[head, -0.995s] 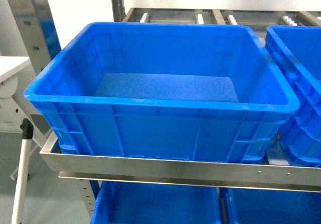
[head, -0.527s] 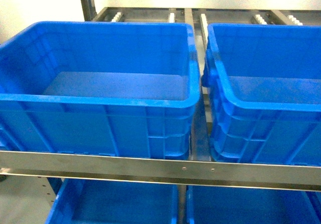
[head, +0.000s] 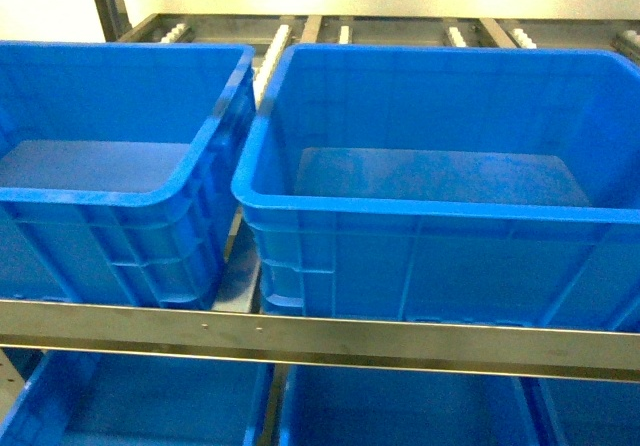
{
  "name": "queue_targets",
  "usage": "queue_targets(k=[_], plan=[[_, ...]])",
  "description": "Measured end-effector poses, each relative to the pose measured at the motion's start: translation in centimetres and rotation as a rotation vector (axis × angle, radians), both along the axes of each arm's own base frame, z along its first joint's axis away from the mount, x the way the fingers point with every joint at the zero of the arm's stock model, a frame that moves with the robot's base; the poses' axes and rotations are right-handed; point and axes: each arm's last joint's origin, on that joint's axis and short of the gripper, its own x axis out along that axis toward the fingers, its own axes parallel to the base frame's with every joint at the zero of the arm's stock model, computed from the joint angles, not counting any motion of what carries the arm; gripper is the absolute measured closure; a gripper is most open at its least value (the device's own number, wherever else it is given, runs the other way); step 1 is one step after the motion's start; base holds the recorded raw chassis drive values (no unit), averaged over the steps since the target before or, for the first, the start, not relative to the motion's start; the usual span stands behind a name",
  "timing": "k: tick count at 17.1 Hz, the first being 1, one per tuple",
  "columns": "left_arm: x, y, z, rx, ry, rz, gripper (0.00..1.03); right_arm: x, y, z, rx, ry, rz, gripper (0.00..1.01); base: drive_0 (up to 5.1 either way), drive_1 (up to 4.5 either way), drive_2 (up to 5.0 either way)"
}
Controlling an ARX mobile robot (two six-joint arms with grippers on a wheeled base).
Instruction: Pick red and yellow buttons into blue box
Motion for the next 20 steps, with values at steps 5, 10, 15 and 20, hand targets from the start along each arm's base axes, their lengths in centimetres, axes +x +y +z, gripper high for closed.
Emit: queue_targets(k=[5,10,15,20], plan=[[-0.01,-0.02,0.02,-0.002,-0.001,-0.007,0.77,0.0,-0.02,0.0,0.001,0.0,-0.006,0.63,1.1,0.36,-1.2],[-0.01,-0.01,0.01,-0.001,-0.001,-0.003,0.77,0.0,-0.01,0.01,0.001,-0.001,-0.002,0.63,0.2,4.18,-3.7],[0.0,-0.01,-0.09,0.002,0.009,-0.003,0.77,0.03,0.01,-0.05,-0.003,0.006,-0.002,0.63,0.0,1.73,-1.7],[0.0,-0.01,-0.01,0.0,0.002,-0.003,0.77,0.48,-0.01,0.01,-0.025,0.004,0.008,0.63,0.0,0.0,0.0]])
